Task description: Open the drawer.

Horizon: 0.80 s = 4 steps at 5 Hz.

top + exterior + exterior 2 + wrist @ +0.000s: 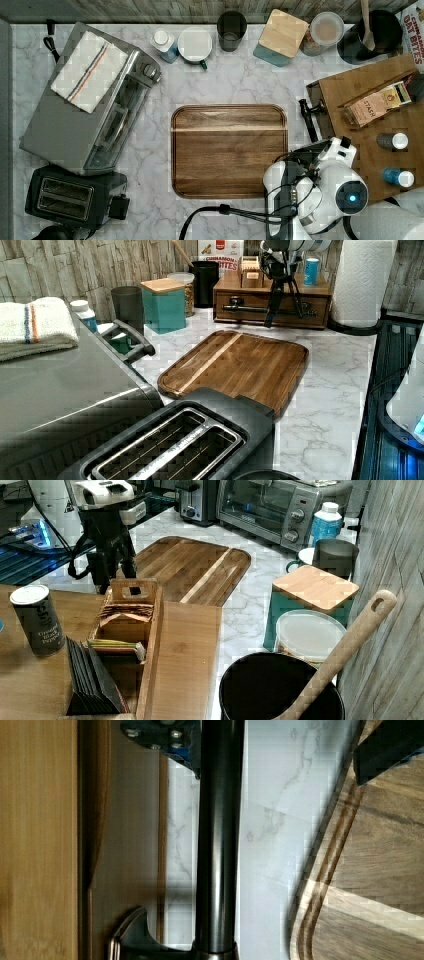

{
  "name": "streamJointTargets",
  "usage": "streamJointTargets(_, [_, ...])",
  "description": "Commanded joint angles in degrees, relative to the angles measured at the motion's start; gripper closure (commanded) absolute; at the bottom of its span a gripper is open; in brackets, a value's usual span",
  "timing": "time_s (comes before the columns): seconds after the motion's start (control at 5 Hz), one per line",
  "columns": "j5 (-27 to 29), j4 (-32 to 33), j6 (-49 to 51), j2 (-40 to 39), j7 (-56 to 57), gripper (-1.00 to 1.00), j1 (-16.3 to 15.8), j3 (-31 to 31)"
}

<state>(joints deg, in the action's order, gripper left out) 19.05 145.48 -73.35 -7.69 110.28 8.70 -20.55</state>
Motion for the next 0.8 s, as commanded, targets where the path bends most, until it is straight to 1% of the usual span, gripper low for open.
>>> streamJointTargets(0.2, [-8.25,-2.09,15.38,2.05,2.00,-1.00,-2.72,-0.40])
streamJointTargets(0.4, [-9.03,-2.30,20.79,2.46,4.00,-1.00,-3.32,1.42])
streamJointTargets(0.6, [-7.93,3.46,14.93,4.55,-0.22,-1.00,-6.08,2.72])
streamJointTargets(0.8, [-9.27,8.31,13.21,7.44,-7.60,-1.00,-9.90,3.95])
